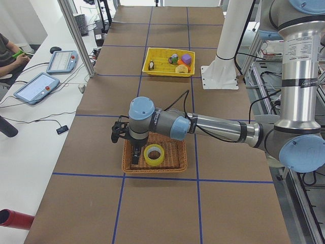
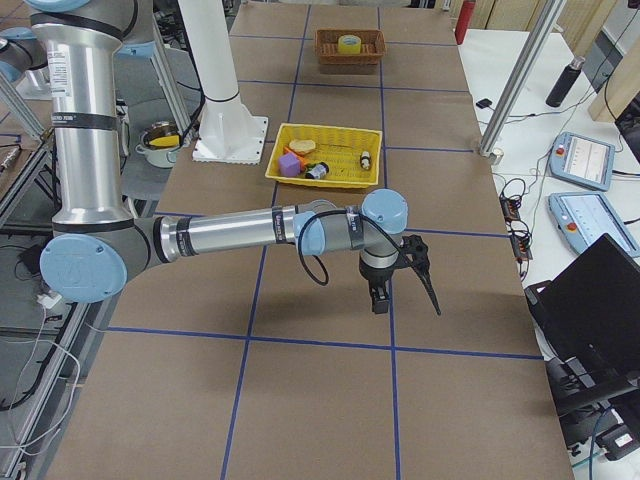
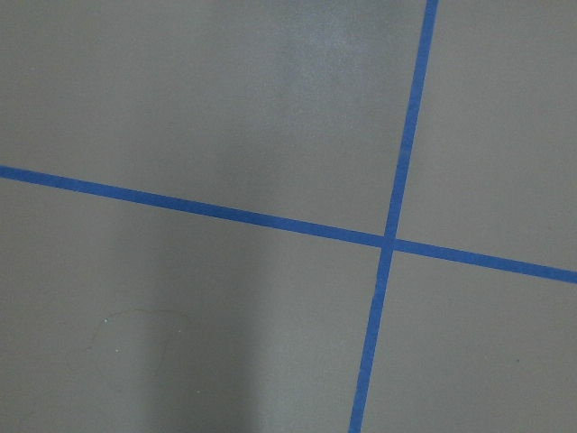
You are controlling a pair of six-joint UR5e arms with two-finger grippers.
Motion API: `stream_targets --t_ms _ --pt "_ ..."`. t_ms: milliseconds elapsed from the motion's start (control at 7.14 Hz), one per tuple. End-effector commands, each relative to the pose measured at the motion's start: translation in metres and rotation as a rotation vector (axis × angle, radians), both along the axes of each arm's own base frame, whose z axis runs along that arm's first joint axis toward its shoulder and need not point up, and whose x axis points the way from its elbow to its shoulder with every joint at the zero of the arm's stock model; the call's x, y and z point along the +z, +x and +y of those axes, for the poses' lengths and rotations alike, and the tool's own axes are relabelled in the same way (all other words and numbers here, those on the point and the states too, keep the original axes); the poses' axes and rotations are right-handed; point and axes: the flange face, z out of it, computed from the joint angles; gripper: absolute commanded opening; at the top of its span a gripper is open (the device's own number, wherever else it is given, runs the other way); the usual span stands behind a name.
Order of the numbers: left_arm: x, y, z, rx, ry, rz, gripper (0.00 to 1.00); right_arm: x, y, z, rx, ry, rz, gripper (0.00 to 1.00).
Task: Move tape to another basket
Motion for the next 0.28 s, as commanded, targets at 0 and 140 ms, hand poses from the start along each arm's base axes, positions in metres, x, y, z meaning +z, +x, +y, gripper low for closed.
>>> stream_targets --t_ms 0,140 --pt "0.003 0.0 0.0004 0.0 -0.006 -0.001 0.98 -0.0109 -0.0014 -0.0013 -0.001 0.02 -0.009 1.0" --pt "0.0023 0.0 0.0005 0.0 -0.005 -0.001 0.98 -0.0046 -0.0007 0.0025 -0.001 0.006 -0.014 1.0"
